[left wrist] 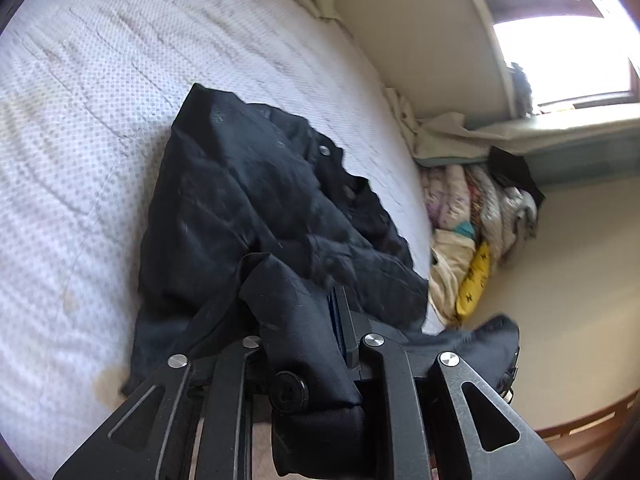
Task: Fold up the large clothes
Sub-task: 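Lift the held hem and fold it over toward the collar with both grippers, then open both grippers and release the folded hem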
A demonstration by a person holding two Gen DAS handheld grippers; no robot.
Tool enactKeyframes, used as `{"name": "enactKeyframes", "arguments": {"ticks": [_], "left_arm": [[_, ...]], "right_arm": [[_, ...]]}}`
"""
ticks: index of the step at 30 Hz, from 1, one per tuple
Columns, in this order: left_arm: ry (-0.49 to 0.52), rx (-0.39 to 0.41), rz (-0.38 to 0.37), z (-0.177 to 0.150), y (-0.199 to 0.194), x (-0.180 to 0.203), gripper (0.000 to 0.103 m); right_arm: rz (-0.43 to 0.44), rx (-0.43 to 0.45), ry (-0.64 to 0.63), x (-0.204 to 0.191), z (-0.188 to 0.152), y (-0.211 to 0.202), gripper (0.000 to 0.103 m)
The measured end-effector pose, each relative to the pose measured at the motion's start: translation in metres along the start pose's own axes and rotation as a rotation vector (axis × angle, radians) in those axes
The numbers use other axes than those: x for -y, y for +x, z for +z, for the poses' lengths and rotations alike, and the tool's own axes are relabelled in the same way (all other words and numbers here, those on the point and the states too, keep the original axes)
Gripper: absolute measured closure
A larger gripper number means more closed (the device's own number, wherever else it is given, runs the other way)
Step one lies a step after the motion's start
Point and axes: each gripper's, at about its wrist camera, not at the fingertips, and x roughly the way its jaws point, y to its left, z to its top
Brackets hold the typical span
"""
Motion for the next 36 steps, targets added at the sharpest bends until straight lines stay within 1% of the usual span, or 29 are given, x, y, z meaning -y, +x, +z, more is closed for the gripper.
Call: {"name": "enactKeyframes", "arguments": {"ticks": [3, 5, 7, 9, 11, 14, 16, 17, 18, 19, 21, 23, 25, 26, 27, 28, 29, 30, 31, 32, 33, 34, 36], "left_arm": [[0.016, -0.004, 0.026, 0.005, 0.012, -0.003, 0.083], [0.053, -0.003, 0.065, 0.006, 0.017, 0.000, 0.082], [0.082, 0.000, 0.098, 0.009, 0.018, 0.008, 0.078], [0.102, 0.013, 0.107, 0.012, 0.014, 0.014, 0.075], [0.112, 0.028, 0.103, 0.016, 0.012, 0.017, 0.074], [0.079, 0.031, 0.088, 0.021, 0.011, 0.014, 0.071], [0.048, 0.032, 0.071, 0.022, 0.010, 0.011, 0.067], [0.035, 0.038, 0.052, 0.022, 0.008, 0.009, 0.064], [0.023, 0.046, 0.031, 0.022, 0.004, 0.009, 0.058], [0.015, 0.054, 0.014, 0.022, 0.001, 0.008, 0.053], [0.005, 0.087, -0.016, 0.021, -0.009, 0.009, 0.047], [0.025, 0.112, -0.021, 0.020, -0.016, 0.012, 0.043], [0.050, 0.144, -0.010, 0.019, -0.022, 0.017, 0.040], [0.058, 0.167, 0.000, 0.018, -0.025, 0.019, 0.039], [0.065, 0.186, 0.013, 0.018, -0.028, 0.020, 0.035], [0.082, 0.236, 0.052, 0.018, -0.034, 0.023, 0.031], [0.101, 0.282, 0.089, 0.017, -0.040, 0.027, 0.030], [0.118, 0.313, 0.115, 0.017, -0.044, 0.029, 0.028], [0.150, 0.355, 0.149, 0.017, -0.050, 0.034, 0.025], [0.170, 0.372, 0.161, 0.016, -0.052, 0.036, 0.024], [0.189, 0.377, 0.167, 0.017, -0.051, 0.039, 0.022], [0.202, 0.364, 0.167, 0.017, -0.047, 0.040, 0.022], [0.218, 0.324, 0.179, 0.019, -0.036, 0.040, 0.022]], "right_arm": [[-0.044, -0.006, 0.000, 0.004, 0.013, 0.026, 0.092], [-0.040, -0.006, -0.008, 0.009, 0.017, 0.039, 0.092], [-0.031, -0.002, -0.005, 0.017, 0.019, 0.050, 0.092], [-0.031, -0.013, 0.036, 0.024, 0.023, 0.060, 0.092], [-0.021, 0.002, 0.046, 0.026, 0.028, 0.064, 0.091], [0.004, 0.020, 0.071, 0.030, 0.034, 0.064, 0.086], [0.016, 0.033, 0.081, 0.030, 0.037, 0.063, 0.082], [0.020, 0.041, 0.085, 0.029, 0.038, 0.063, 0.077], [0.021, 0.049, 0.088, 0.028, 0.038, 0.062, 0.073], [0.019, 0.057, 0.091, 0.028, 0.038, 0.061, 0.072], [0.009, 0.070, 0.095, 0.028, 0.039, 0.058, 0.069], [0.003, 0.078, 0.102, 0.029, 0.040, 0.055, 0.067], [0.015, 0.096, 0.112, 0.030, 0.041, 0.051, 0.060], [0.029, 0.111, 0.115, 0.030, 0.041, 0.046, 0.049], [0.038, 0.127, 0.115, 0.029, 0.041, 0.041, 0.040], [0.042, 0.152, 0.109, 0.027, 0.041, 0.034, 0.036], [0.038, 0.174, 0.096, 0.024, 0.041, 0.027, 0.033], [0.027, 0.202, 0.073, 0.020, 0.041, 0.020, 0.031], [-0.001, 0.239, 0.034, 0.015, 0.041, 0.010, 0.031], [-0.025, 0.260, 0.008, 0.012, 0.041, 0.004, 0.030], [-0.071, 0.288, -0.041, 0.006, 0.040, -0.004, 0.029], [-0.099, 0.301, -0.074, 0.003, 0.040, -0.008, 0.029], [-0.184, 0.322, -0.157, -0.006, 0.038, -0.012, 0.029]]}}
